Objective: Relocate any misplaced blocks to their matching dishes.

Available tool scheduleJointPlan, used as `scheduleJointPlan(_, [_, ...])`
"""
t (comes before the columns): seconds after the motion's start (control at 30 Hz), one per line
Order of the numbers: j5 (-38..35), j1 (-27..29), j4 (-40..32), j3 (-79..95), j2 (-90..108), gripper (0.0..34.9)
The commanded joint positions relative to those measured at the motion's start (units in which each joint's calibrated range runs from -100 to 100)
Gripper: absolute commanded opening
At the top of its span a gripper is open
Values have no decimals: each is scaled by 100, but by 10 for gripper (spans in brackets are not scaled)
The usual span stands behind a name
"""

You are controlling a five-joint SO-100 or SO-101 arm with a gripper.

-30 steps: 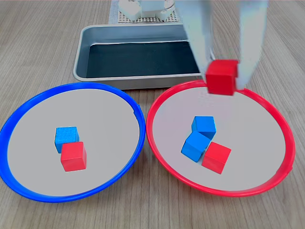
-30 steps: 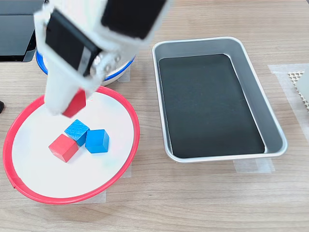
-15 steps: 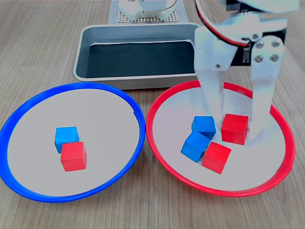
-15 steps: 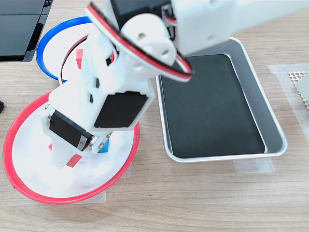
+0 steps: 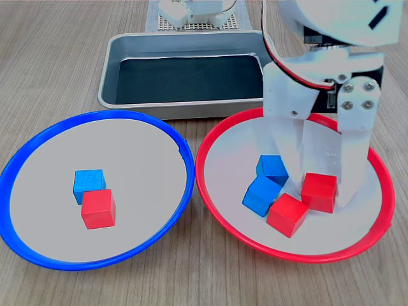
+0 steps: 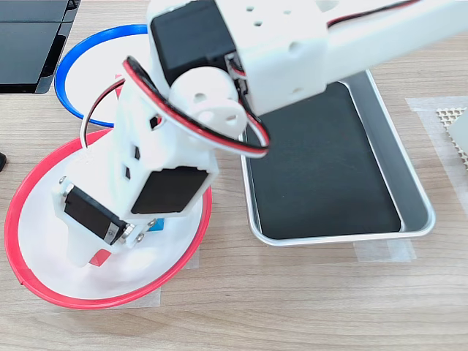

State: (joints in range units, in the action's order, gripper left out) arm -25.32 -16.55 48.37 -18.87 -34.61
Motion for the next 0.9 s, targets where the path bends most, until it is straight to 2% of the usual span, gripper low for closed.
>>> scheduleJointPlan(0.0, [-20, 22, 4, -293, 28, 94])
scheduleJointPlan(0.13, [-49, 50, 293, -411, 20, 130])
scheduleJointPlan(0.5, [-98, 50, 1110, -630, 532, 130])
scheduleJointPlan(0.77, [-327, 107, 1515, -211, 1299, 142])
scheduleJointPlan(0.87, [-488, 191, 1688, -111, 1453, 136])
